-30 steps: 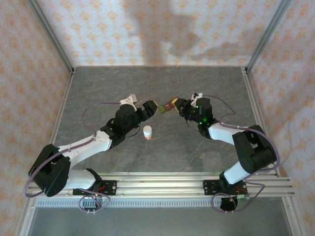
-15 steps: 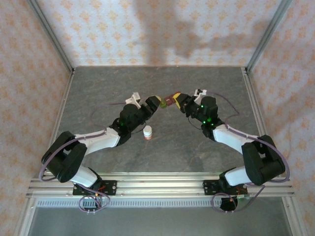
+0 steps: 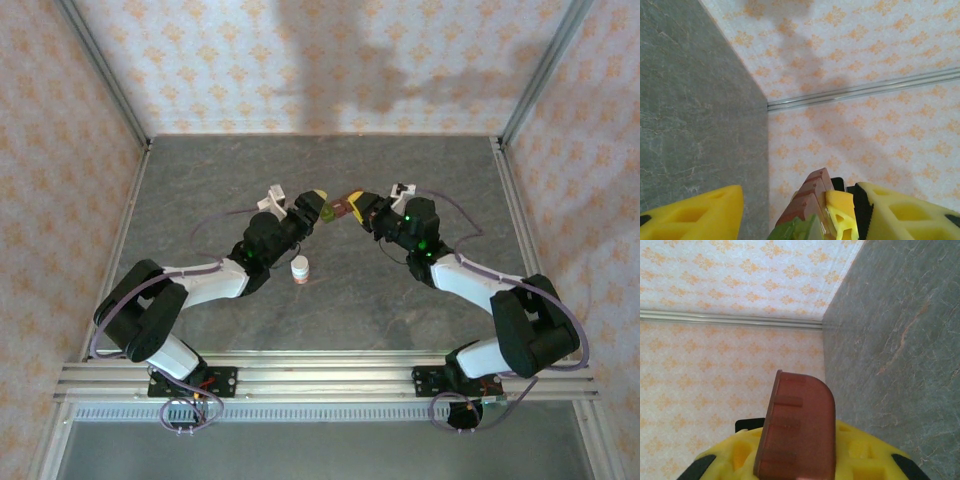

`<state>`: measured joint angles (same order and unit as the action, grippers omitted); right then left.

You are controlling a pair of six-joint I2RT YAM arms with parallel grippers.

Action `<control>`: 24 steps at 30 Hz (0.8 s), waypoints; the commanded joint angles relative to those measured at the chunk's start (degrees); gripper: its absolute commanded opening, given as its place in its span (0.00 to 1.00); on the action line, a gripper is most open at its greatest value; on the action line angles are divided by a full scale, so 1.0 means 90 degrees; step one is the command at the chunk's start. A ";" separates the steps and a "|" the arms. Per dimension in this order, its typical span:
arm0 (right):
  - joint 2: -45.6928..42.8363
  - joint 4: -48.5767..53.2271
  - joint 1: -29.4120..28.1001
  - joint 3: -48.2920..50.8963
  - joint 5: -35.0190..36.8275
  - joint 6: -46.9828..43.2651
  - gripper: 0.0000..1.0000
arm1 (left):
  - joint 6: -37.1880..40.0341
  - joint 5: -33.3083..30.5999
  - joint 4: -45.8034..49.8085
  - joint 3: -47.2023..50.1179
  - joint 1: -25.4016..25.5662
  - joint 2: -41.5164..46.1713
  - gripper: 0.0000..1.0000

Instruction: Sort the pills into containers

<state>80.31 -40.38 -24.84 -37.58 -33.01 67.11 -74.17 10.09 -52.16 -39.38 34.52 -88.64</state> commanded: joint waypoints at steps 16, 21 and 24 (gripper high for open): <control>0.0099 -0.0396 -0.0133 -0.0101 0.0017 0.0169 0.03 | -0.0108 -0.0065 -0.0709 0.0038 0.0080 -0.0249 0.34; 0.0066 -0.0396 -0.0138 -0.0111 -0.0004 0.0149 0.03 | -0.0099 -0.0066 -0.0766 0.0038 0.0075 -0.0257 0.26; 0.0052 -0.0331 -0.0133 -0.0157 -0.0003 0.0099 0.03 | -0.0096 -0.0060 -0.0847 0.0049 0.0080 -0.0269 0.18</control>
<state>80.90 -42.15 -25.63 -37.58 -32.86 68.38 -75.68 9.82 -55.57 -39.29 34.87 -90.52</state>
